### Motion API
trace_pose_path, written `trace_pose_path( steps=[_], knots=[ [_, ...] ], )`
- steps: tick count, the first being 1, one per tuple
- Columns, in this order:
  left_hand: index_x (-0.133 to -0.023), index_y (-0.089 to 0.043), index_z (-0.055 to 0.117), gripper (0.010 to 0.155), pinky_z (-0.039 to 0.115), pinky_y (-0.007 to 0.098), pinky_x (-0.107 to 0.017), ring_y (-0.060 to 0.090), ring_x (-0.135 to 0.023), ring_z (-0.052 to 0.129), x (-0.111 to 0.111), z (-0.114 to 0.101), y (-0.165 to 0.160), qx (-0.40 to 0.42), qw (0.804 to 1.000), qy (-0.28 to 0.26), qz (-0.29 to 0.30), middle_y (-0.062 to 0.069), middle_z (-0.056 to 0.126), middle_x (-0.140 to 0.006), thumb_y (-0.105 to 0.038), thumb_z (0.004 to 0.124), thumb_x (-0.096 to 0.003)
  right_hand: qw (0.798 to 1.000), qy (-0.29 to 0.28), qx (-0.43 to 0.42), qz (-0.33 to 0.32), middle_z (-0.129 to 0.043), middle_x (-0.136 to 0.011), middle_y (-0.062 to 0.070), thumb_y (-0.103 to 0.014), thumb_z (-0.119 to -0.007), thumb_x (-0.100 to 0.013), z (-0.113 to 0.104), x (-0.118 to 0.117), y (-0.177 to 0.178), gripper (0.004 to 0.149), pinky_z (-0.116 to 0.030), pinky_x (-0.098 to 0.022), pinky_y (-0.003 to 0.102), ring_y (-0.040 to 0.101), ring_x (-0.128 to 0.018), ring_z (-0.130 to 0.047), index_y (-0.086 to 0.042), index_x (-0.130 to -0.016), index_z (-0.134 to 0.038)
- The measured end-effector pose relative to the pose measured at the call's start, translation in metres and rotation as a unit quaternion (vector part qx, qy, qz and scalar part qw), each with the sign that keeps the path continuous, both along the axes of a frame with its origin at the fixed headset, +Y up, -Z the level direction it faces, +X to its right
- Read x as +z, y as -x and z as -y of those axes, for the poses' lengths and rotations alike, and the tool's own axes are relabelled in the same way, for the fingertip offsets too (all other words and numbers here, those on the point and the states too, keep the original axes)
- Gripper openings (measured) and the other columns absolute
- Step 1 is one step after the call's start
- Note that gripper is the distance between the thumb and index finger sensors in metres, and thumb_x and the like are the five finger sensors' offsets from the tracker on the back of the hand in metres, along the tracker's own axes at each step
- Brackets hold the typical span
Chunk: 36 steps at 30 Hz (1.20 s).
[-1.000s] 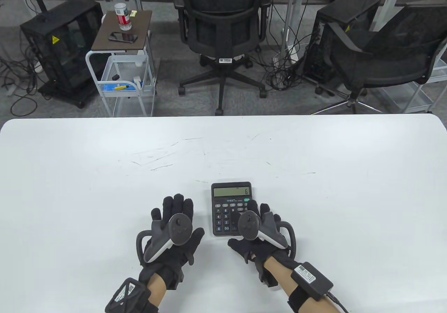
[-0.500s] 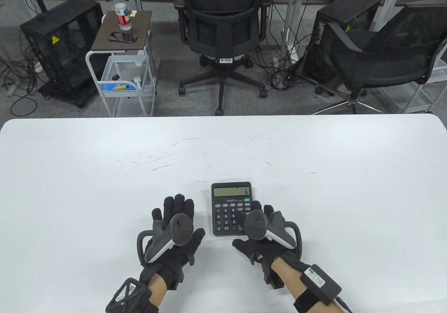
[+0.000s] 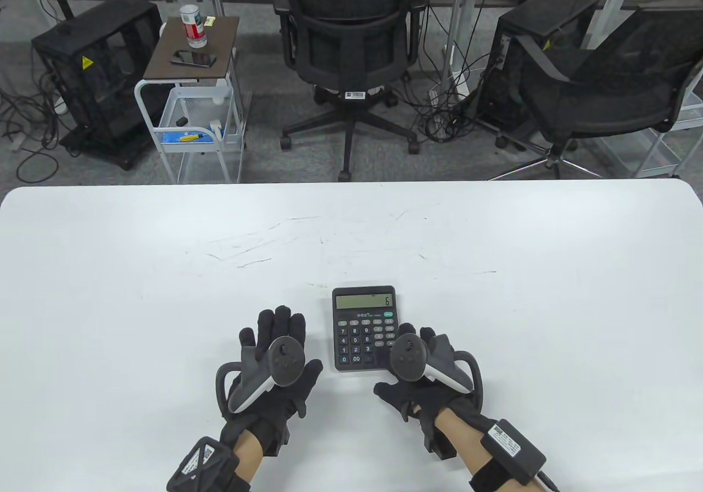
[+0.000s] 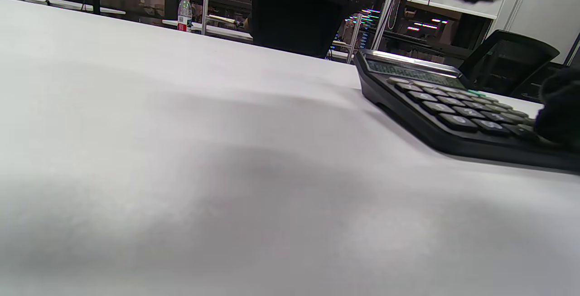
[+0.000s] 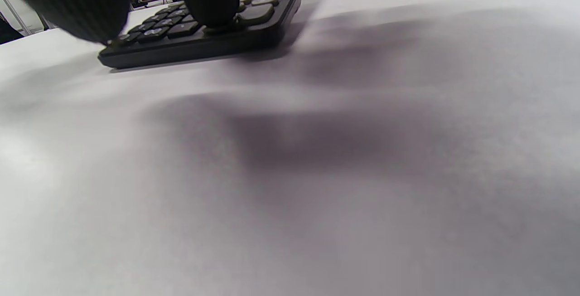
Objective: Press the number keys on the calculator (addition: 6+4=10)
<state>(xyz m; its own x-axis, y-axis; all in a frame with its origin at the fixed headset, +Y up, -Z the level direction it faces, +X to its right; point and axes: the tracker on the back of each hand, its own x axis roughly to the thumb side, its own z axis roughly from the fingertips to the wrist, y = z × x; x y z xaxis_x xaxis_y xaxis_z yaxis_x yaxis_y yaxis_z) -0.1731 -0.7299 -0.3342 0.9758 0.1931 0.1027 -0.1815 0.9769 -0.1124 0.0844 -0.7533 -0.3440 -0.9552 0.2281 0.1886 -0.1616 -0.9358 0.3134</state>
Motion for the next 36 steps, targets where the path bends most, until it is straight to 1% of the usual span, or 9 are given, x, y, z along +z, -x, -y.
trace_pose_path(
  steps=[9, 15, 18, 20, 22, 25, 28, 32, 36],
  knots=[
    [-0.109, -0.031, 0.026, 0.083, 0.014, 0.057, -0.079, 0.027, -0.113, 0.012, 0.0, 0.0, 0.0, -0.001, 1.0, 0.002, -0.002, -0.005, 0.016, -0.121, -0.063, 0.067, -0.0449, 1.0, -0.006, -0.007, 0.005, -0.032, -0.119, 0.013, -0.061, -0.075, -0.041, 0.0, -0.003, 0.003, 0.067, -0.039, -0.069, 0.074, 0.054, -0.104, -0.03, -0.039, -0.103, -0.059],
    [-0.109, -0.031, 0.026, 0.083, 0.014, 0.058, -0.079, 0.027, -0.113, 0.012, 0.0, 0.001, 0.0, -0.002, 1.0, 0.003, 0.0, -0.005, 0.016, -0.121, -0.063, 0.067, -0.0447, 1.0, -0.006, -0.002, 0.002, -0.031, -0.119, 0.014, -0.062, -0.075, -0.041, 0.0, -0.002, 0.005, 0.069, -0.039, -0.069, 0.074, 0.054, -0.104, -0.029, -0.038, -0.104, -0.057],
    [-0.109, -0.031, 0.026, 0.083, 0.014, 0.058, -0.079, 0.027, -0.113, 0.012, 0.0, 0.0, 0.0, -0.001, 1.0, 0.003, 0.0, -0.005, 0.016, -0.121, -0.063, 0.067, -0.0449, 1.0, -0.028, -0.014, -0.001, -0.031, -0.119, 0.013, -0.063, -0.074, -0.04, 0.002, -0.001, 0.004, 0.072, -0.039, -0.07, 0.073, 0.053, -0.104, -0.029, -0.036, -0.105, -0.057],
    [-0.109, -0.031, 0.026, 0.083, 0.014, 0.058, -0.079, 0.027, -0.113, 0.012, -0.001, 0.0, 0.0, 0.001, 1.0, 0.003, 0.0, -0.005, 0.016, -0.121, -0.063, 0.067, -0.045, 0.999, -0.045, -0.025, 0.004, -0.03, -0.119, 0.013, -0.064, -0.074, -0.04, 0.002, -0.002, 0.005, 0.074, -0.039, -0.07, 0.073, 0.053, -0.104, -0.029, -0.037, -0.106, -0.053],
    [-0.109, -0.031, 0.026, 0.083, 0.014, 0.058, -0.079, 0.027, -0.113, 0.012, -0.001, 0.0, 0.001, 0.002, 1.0, 0.003, -0.001, -0.005, 0.016, -0.121, -0.063, 0.067, -0.045, 0.998, -0.057, -0.024, 0.01, -0.027, -0.119, 0.014, -0.064, -0.074, -0.04, 0.003, -0.004, 0.01, 0.075, -0.038, -0.07, 0.073, 0.053, -0.104, -0.028, -0.038, -0.106, -0.049],
    [-0.109, -0.031, 0.026, 0.083, 0.014, 0.058, -0.079, 0.027, -0.113, 0.011, -0.001, 0.001, 0.001, 0.002, 1.0, 0.006, -0.003, -0.006, 0.016, -0.121, -0.063, 0.067, -0.045, 0.999, -0.053, -0.008, 0.0, -0.02, -0.119, 0.013, -0.065, -0.073, -0.04, 0.003, -0.008, 0.025, 0.077, -0.035, -0.071, 0.072, 0.052, -0.105, -0.024, -0.042, -0.107, -0.043],
    [-0.109, -0.031, 0.026, 0.083, 0.014, 0.058, -0.079, 0.027, -0.113, 0.011, -0.001, 0.0, 0.001, 0.004, 1.0, 0.006, -0.003, -0.005, 0.016, -0.121, -0.063, 0.067, -0.0449, 0.999, -0.045, 0.008, -0.019, -0.017, -0.119, 0.012, -0.065, -0.072, -0.041, 0.004, -0.01, 0.043, 0.076, -0.034, -0.071, 0.071, 0.051, -0.105, -0.021, -0.045, -0.107, -0.04],
    [-0.109, -0.031, 0.026, 0.083, 0.014, 0.058, -0.079, 0.027, -0.113, 0.011, -0.002, 0.0, 0.002, 0.007, 1.0, 0.006, -0.003, -0.006, 0.015, -0.121, -0.063, 0.067, -0.0449, 0.999, -0.039, 0.024, -0.024, -0.015, -0.119, 0.012, -0.066, -0.072, -0.041, 0.004, -0.016, 0.059, 0.076, -0.033, -0.071, 0.071, 0.051, -0.105, -0.02, -0.046, -0.107, -0.038],
    [-0.109, -0.031, 0.026, 0.083, 0.014, 0.058, -0.079, 0.027, -0.113, 0.011, -0.002, 0.001, 0.001, 0.003, 1.0, 0.006, -0.001, -0.005, 0.016, -0.121, -0.063, 0.067, -0.0451, 0.999, -0.032, 0.026, -0.021, -0.015, -0.119, 0.012, -0.066, -0.072, -0.041, 0.006, -0.021, 0.065, 0.076, -0.033, -0.071, 0.071, 0.051, -0.105, -0.02, -0.046, -0.106, -0.039]
  ],
)
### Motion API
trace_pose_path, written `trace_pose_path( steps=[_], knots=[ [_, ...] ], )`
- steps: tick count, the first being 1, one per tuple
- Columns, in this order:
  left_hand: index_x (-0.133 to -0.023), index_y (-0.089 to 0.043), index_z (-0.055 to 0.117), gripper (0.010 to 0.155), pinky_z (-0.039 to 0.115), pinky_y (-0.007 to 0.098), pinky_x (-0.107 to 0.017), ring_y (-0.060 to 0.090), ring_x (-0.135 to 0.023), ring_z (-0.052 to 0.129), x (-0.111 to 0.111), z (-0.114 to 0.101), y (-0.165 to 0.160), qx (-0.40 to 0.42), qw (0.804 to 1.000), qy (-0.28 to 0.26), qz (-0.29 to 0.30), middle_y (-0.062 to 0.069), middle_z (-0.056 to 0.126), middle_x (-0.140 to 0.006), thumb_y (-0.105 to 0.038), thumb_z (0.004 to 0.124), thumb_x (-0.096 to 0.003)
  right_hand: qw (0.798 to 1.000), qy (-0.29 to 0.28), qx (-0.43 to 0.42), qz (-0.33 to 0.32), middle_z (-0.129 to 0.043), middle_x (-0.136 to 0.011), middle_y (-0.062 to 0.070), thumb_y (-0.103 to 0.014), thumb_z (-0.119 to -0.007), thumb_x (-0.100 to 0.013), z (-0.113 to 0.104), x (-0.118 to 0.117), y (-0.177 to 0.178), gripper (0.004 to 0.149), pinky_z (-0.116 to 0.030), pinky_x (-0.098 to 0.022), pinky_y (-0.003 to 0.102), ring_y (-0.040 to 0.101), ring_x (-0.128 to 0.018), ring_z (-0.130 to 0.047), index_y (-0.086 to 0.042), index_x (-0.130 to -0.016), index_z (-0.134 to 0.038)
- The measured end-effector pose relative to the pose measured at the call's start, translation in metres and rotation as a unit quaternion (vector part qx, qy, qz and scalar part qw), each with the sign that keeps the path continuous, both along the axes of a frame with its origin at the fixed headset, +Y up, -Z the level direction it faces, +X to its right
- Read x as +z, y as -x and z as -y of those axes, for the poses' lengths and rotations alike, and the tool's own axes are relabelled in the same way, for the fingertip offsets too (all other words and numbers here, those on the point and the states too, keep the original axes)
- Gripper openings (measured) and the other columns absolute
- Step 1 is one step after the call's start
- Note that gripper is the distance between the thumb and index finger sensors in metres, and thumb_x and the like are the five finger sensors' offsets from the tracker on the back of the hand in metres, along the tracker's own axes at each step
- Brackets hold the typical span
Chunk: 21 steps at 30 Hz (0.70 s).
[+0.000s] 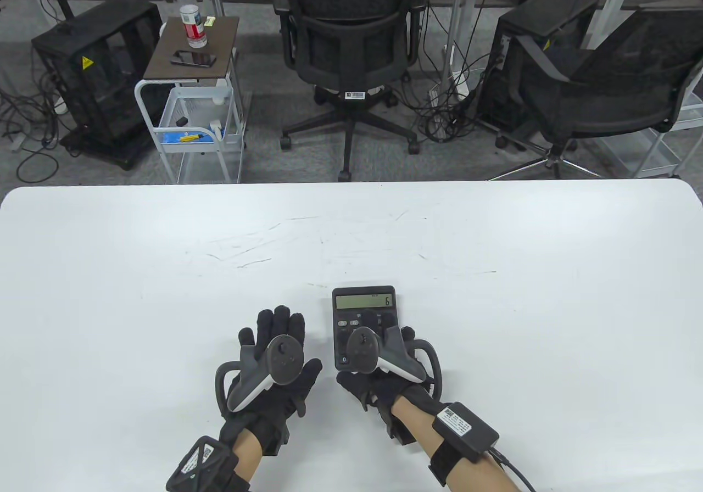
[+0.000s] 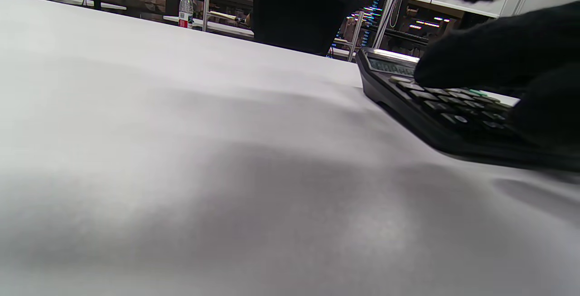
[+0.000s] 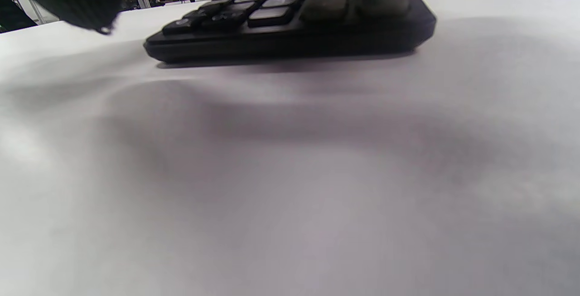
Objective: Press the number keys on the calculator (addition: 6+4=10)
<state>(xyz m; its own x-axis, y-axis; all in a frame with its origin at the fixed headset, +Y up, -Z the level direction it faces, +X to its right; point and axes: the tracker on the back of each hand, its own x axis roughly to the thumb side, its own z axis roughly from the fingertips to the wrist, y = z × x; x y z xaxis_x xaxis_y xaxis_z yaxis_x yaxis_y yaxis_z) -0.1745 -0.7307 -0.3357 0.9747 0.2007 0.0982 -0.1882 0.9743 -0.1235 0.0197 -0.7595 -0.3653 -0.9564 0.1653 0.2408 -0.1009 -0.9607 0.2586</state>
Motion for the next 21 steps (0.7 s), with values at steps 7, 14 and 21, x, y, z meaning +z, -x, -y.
trace_pose_path(
  steps=[7, 14, 21],
  knots=[
    [-0.109, -0.031, 0.026, 0.083, 0.014, 0.058, -0.079, 0.027, -0.113, 0.011, -0.0005, 0.0, 0.0001, 0.0, 1.0, 0.0, 0.0, -0.005, 0.015, -0.121, -0.063, 0.067, -0.045, 1.0, 0.009, 0.001, 0.001, -0.015, -0.119, 0.012, -0.066, -0.072, -0.041, 0.0006, -0.001, 0.0007, 0.076, -0.033, -0.071, 0.072, 0.051, -0.105, -0.02, -0.045, -0.107, -0.04],
    [-0.109, -0.031, 0.026, 0.083, 0.014, 0.058, -0.079, 0.027, -0.113, 0.011, -0.0008, 0.0002, -0.0005, -0.001, 1.0, 0.0, 0.001, -0.005, 0.015, -0.121, -0.063, 0.067, -0.045, 1.0, 0.011, 0.002, 0.001, -0.018, -0.119, 0.012, -0.064, -0.072, -0.041, 0.0041, -0.0018, -0.0005, 0.075, -0.033, -0.071, 0.069, 0.05, -0.105, -0.022, -0.046, -0.106, -0.04],
    [-0.109, -0.031, 0.026, 0.083, 0.014, 0.058, -0.079, 0.027, -0.113, 0.011, -0.0008, 0.0004, -0.0013, -0.004, 1.0, 0.001, 0.002, -0.006, 0.015, -0.121, -0.063, 0.067, -0.045, 1.0, 0.01, 0.009, 0.003, -0.018, -0.119, 0.012, -0.063, -0.073, -0.041, 0.0035, -0.002, 0.0004, 0.074, -0.032, -0.071, 0.069, 0.05, -0.105, -0.021, -0.046, -0.106, -0.041]
  ],
)
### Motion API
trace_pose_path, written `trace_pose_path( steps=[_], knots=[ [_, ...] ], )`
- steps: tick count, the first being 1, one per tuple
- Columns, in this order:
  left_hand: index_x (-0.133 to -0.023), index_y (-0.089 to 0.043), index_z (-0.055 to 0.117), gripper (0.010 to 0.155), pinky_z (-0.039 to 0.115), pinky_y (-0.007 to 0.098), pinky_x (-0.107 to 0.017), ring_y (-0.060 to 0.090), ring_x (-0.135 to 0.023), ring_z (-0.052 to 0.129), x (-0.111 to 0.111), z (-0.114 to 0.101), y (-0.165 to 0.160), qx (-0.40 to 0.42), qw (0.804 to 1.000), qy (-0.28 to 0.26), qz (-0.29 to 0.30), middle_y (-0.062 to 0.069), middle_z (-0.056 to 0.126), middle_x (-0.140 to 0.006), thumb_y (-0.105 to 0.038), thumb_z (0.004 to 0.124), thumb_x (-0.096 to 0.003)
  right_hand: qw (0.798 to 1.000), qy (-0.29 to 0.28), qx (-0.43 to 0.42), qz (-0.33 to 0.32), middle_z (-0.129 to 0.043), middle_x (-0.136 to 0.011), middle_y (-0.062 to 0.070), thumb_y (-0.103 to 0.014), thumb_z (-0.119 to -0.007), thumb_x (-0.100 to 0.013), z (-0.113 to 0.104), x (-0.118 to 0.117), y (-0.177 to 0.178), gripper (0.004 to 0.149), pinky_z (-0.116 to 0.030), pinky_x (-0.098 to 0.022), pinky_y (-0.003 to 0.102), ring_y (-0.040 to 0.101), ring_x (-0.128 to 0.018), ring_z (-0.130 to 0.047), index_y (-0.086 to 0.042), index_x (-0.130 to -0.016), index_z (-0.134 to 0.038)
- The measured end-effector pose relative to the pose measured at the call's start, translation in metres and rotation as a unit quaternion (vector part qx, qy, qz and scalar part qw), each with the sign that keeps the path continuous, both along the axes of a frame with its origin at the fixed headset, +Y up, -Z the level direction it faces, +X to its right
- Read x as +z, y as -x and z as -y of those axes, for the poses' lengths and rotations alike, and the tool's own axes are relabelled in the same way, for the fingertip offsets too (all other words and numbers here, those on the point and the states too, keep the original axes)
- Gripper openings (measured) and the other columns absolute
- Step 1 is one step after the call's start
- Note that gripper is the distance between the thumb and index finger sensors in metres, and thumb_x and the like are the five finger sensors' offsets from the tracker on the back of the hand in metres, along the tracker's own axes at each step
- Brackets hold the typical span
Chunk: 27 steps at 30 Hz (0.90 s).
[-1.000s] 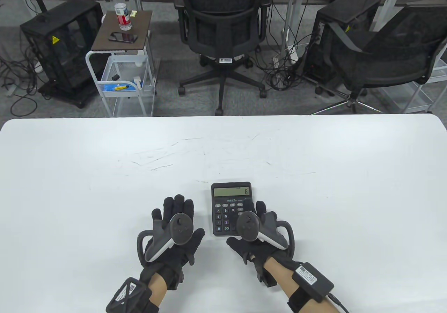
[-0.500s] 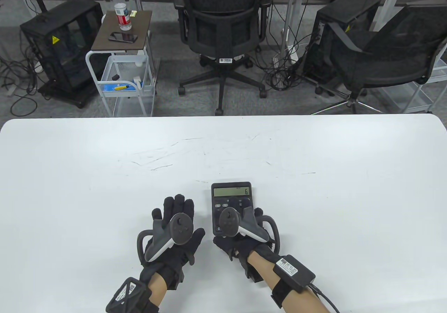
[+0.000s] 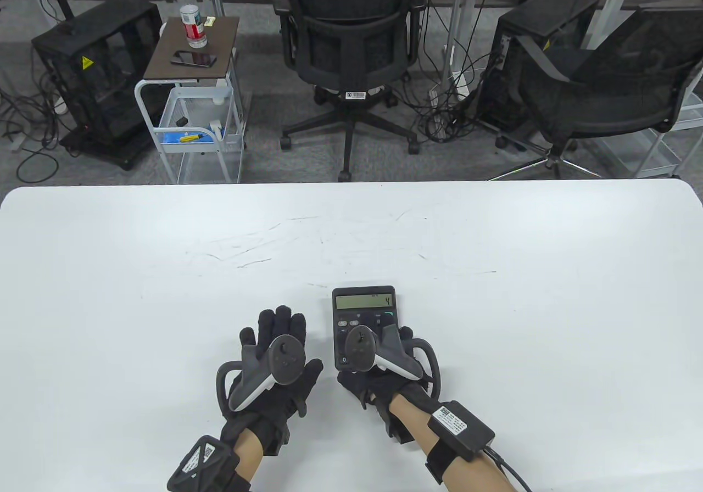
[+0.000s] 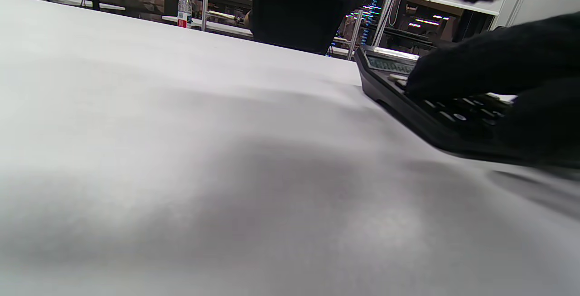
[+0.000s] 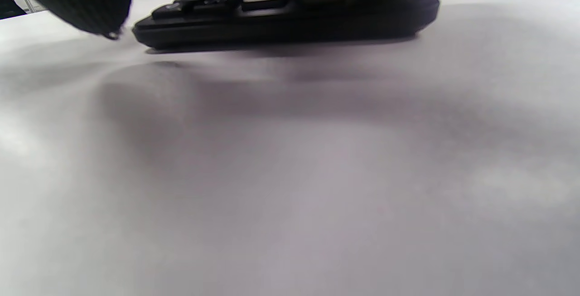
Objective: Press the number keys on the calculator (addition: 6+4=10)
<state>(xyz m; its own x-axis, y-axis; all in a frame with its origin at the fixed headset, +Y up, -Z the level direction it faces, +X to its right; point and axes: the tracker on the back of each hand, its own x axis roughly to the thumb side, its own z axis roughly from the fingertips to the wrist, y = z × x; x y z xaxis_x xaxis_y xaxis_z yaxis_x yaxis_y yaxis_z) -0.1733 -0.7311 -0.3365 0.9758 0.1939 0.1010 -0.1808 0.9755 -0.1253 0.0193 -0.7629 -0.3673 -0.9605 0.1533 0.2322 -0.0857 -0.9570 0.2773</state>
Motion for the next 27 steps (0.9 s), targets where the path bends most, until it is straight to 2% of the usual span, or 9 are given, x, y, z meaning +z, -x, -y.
trace_pose_path(
  steps=[8, 14, 20, 27],
  knots=[
    [-0.109, -0.031, 0.026, 0.083, 0.014, 0.058, -0.079, 0.027, -0.113, 0.012, 0.0, 0.0, -0.001, -0.001, 1.0, -0.001, 0.001, -0.006, 0.016, -0.121, -0.063, 0.067, -0.045, 1.0, 0.011, -0.006, 0.002, -0.016, -0.119, 0.012, -0.064, -0.072, -0.041, -0.001, -0.002, -0.002, 0.074, -0.031, -0.071, 0.07, 0.05, -0.105, -0.02, -0.046, -0.106, -0.04],
    [-0.109, -0.031, 0.026, 0.083, 0.014, 0.058, -0.079, 0.027, -0.113, 0.011, 0.0, 0.001, -0.001, -0.001, 1.0, 0.001, -0.001, -0.005, 0.015, -0.121, -0.063, 0.067, -0.045, 1.0, -0.001, -0.007, -0.003, -0.015, -0.118, 0.012, -0.065, -0.071, -0.041, -0.006, 0.001, -0.01, 0.078, -0.031, -0.071, 0.07, 0.051, -0.105, -0.019, -0.046, -0.106, -0.034],
    [-0.109, -0.031, 0.026, 0.083, 0.014, 0.058, -0.079, 0.027, -0.113, 0.011, 0.0, 0.0, -0.001, -0.004, 1.0, 0.0, 0.0, -0.005, 0.015, -0.121, -0.063, 0.067, -0.045, 1.0, -0.007, -0.015, 0.007, -0.015, -0.118, 0.013, -0.065, -0.071, -0.041, -0.015, 0.002, -0.031, 0.078, -0.032, -0.071, 0.07, 0.051, -0.104, -0.02, -0.045, -0.107, -0.034],
    [-0.109, -0.031, 0.026, 0.083, 0.014, 0.058, -0.078, 0.027, -0.113, 0.012, 0.0, 0.001, -0.002, -0.004, 1.0, -0.001, 0.0, -0.005, 0.016, -0.121, -0.063, 0.067, -0.045, 0.999, -0.006, -0.035, 0.02, -0.02, -0.119, 0.014, -0.064, -0.073, -0.041, -0.023, 0.005, -0.062, 0.076, -0.035, -0.07, 0.071, 0.052, -0.105, -0.024, -0.042, -0.107, -0.043]
  ],
)
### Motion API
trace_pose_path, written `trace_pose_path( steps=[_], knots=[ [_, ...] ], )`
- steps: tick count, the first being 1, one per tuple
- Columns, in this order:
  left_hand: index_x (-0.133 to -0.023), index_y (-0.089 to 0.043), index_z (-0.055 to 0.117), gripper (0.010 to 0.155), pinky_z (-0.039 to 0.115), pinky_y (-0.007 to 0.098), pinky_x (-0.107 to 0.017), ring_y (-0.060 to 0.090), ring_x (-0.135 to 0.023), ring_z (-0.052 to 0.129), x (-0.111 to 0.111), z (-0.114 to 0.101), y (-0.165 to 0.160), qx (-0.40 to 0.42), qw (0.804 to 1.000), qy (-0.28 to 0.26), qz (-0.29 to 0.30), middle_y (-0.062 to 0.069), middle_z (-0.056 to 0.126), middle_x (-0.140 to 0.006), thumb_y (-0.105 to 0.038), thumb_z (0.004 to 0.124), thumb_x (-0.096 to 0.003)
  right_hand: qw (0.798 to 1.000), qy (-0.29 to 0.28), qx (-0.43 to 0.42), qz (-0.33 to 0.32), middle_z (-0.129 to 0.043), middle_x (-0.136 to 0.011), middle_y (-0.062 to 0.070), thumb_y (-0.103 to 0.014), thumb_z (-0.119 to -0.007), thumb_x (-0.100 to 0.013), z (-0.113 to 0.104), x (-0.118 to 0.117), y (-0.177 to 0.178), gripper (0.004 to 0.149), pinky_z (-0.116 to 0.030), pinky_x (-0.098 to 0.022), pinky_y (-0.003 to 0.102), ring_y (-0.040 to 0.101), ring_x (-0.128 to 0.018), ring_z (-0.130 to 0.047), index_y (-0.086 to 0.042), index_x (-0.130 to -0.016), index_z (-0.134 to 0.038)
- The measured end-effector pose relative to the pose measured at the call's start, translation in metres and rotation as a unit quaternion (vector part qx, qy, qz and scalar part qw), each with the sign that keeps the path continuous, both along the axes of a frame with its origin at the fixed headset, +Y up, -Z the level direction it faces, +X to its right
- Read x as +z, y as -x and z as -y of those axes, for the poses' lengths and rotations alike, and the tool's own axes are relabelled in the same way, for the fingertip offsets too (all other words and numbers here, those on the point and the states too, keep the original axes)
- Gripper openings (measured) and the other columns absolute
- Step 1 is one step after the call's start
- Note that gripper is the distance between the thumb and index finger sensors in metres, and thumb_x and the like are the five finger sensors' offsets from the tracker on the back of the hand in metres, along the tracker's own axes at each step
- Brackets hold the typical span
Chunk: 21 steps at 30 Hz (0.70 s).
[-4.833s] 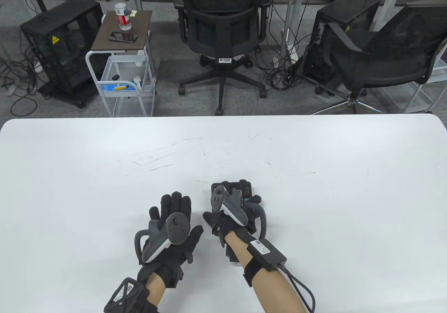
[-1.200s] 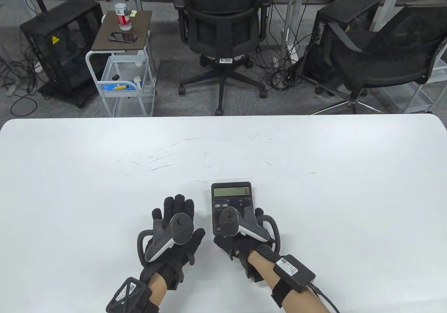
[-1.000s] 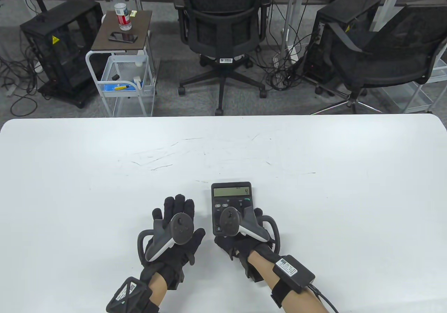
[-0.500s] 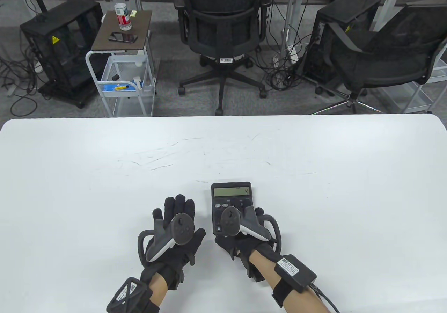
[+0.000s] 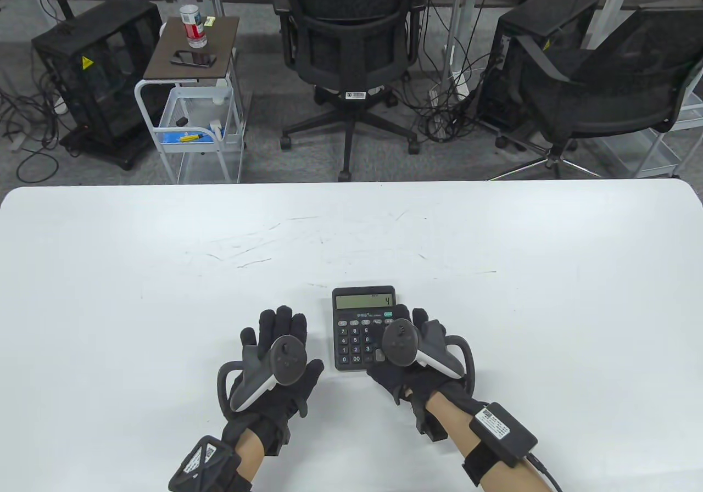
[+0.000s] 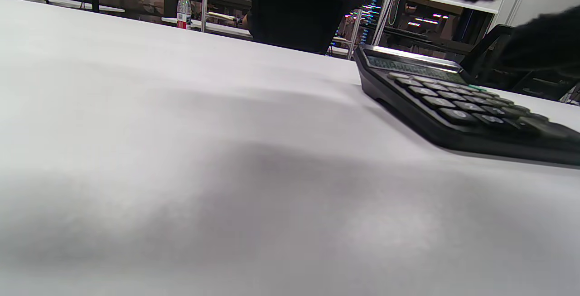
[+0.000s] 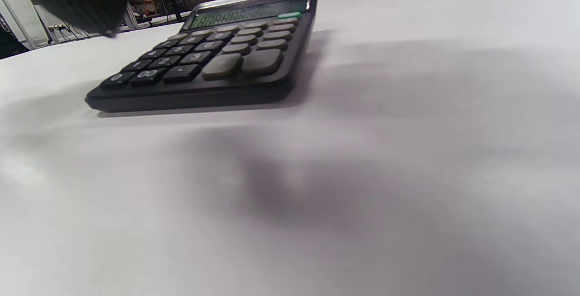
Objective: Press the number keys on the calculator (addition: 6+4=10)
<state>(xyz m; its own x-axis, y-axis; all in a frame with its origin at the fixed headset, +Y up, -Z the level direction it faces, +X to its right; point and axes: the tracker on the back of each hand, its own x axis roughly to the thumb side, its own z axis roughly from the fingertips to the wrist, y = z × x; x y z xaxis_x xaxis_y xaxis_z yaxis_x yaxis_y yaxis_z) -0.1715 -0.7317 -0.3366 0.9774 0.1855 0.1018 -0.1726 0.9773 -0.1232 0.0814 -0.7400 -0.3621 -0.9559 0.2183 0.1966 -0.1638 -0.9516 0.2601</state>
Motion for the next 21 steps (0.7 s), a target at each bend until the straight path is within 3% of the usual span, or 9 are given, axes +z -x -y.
trace_pose_path(
  steps=[7, 21],
  knots=[
    [-0.109, -0.031, 0.026, 0.083, 0.014, 0.058, -0.079, 0.027, -0.113, 0.011, 0.0, 0.0, 0.0, -0.001, 1.0, 0.0, -0.001, -0.005, 0.015, -0.121, -0.063, 0.066, -0.0451, 1.0, 0.015, 0.003, -0.002, -0.024, -0.119, 0.015, -0.063, -0.074, -0.041, 0.006, 0.01, -0.02, 0.074, -0.036, -0.07, 0.071, 0.052, -0.104, -0.027, -0.04, -0.107, -0.049],
    [-0.109, -0.031, 0.024, 0.084, 0.014, 0.058, -0.078, 0.027, -0.113, 0.012, 0.0, 0.0, -0.001, -0.002, 1.0, -0.002, -0.001, -0.005, 0.015, -0.121, -0.063, 0.066, -0.0449, 1.0, 0.027, 0.006, -0.014, -0.026, -0.119, 0.015, -0.063, -0.074, -0.041, 0.009, 0.021, -0.026, 0.073, -0.037, -0.07, 0.071, 0.052, -0.104, -0.028, -0.039, -0.106, -0.052]
  ],
)
